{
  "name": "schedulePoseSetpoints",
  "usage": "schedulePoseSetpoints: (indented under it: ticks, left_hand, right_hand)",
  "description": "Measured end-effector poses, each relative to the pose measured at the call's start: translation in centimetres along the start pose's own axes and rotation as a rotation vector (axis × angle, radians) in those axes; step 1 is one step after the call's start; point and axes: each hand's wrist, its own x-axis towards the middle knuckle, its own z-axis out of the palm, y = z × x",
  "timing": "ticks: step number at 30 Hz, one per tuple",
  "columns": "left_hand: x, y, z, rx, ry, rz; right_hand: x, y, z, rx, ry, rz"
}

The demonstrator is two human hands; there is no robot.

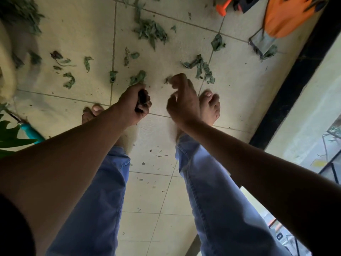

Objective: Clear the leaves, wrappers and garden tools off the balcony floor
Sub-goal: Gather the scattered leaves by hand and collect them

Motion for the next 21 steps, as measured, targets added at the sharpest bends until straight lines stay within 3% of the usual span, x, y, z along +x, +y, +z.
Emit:
schedulePoseSetpoints:
  ticks: [1, 3, 5, 7, 9, 10, 11, 14, 17, 19, 21]
  left_hand:
    - [-0.1, 0.2, -0.3, -0.002, -0.002, 0.001]
    - [-0.2, 0.4, -0.7, -0.006, -0.023, -0.003]
    - [-0.4, 0.5, -1.1, -0.013, -0.047, -0.007]
    - [-0.7, 0.5, -1.4, -0.01, -0.057, 0.006]
    - [-1.1, 0.5, -1.9, -0.002, -0.077, 0.02]
    - [-1.2, 0.4, -2.2, 0.011, -0.082, 0.019]
    - [-1.4, 0.2, -2.5, 0.027, -0.085, 0.016]
    - [-2.1, -0.6, -3.7, 0.115, -0.036, -0.007]
    - [-2.2, -1.8, -5.1, 0.272, 0.063, -0.01]
    - [-2.1, -2.4, -6.1, 0.297, 0.09, -0.025]
    - [-2.3, -2.5, -7.0, 0.217, 0.065, -0.024]
  right_hand:
    - [0.3, 1.3, 0.0, -0.242, 0.016, 0.013]
    - [1.0, 4.1, 0.7, -0.548, -0.202, 0.1]
    - [1.9, 5.6, 1.6, -0.632, -0.476, 0.17]
    - [2.0, 5.7, 2.2, -0.656, -0.46, 0.283]
    - [1.8, 4.7, 2.3, -0.614, -0.072, 0.225]
    - [1.7, 3.8, 2.3, -0.58, 0.015, 0.138]
    - [1.8, 3.3, 2.5, -0.492, -0.028, 0.093]
    - [2.0, 0.6, 3.2, 0.037, -0.311, 0.29]
    - [0.8, -2.5, 3.4, 0.5, -0.357, 0.404]
    - [-0.3, -4.4, 4.1, 0.607, -0.364, 0.423]
    - [-1.7, -6.0, 5.3, 0.438, -0.349, 0.323]
